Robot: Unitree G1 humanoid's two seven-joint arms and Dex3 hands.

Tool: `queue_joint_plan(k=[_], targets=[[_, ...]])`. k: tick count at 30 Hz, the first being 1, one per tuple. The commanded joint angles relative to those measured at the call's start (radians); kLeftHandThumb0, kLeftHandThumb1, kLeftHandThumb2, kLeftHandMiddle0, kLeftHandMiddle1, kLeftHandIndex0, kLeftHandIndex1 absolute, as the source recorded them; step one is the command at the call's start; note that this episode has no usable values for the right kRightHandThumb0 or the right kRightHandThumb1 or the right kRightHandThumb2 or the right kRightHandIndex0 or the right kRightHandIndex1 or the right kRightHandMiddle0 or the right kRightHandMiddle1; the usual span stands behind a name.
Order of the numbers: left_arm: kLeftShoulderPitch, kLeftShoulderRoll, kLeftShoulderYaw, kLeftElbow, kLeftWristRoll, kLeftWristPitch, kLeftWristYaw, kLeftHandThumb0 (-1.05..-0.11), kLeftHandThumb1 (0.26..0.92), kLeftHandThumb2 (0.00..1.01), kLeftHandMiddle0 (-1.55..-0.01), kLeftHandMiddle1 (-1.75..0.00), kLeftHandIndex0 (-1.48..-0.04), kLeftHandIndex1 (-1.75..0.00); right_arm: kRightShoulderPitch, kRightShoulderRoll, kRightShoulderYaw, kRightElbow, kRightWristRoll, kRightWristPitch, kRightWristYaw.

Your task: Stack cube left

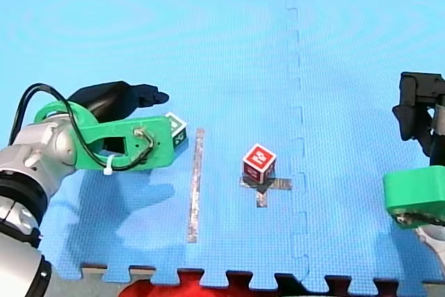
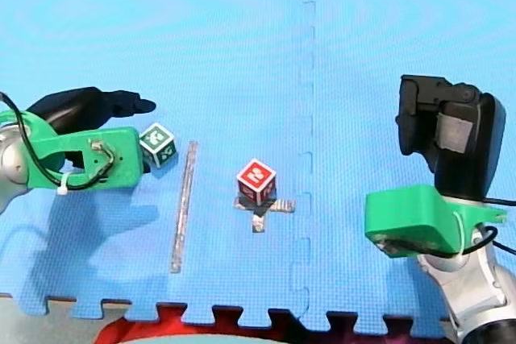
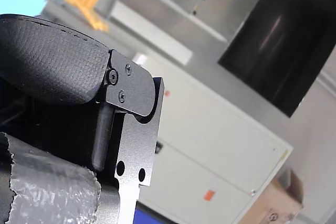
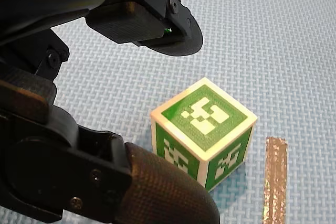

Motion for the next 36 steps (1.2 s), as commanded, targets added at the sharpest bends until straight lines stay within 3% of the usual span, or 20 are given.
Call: queue_joint_plan(k=[1, 17, 30, 36], targets=[[0.005, -0.001, -0.004, 0.001, 0.004, -0.005, 0.005, -1.048, 0.903, 0.0, -0.79, -1.65, -0.49, -0.01, 0.004, -0.003, -0.001, -0.005, -0.001, 0.002, -0.004], [0.005, 0.002, -0.027, 0.005, 0.038, -0.047, 0.05, -1.048, 0.915, 0.0, -0.83, -1.75, -0.49, 0.0, 0.021, -0.003, -0.005, -0.035, 0.002, 0.017, 0.004], [0.006, -0.011, -0.018, 0.01, 0.026, -0.039, 0.037, -1.048, 0.919, 0.0, -0.91, -1.75, -0.49, 0.0, 0.015, -0.002, -0.005, -0.023, 0.004, 0.012, 0.003], [0.0, -0.014, -0.019, 0.008, 0.027, -0.024, 0.032, -1.043, 0.919, 0.0, -0.92, -1.75, -0.58, -0.04, 0.016, -0.002, -0.005, -0.032, 0.003, 0.016, 0.005]])
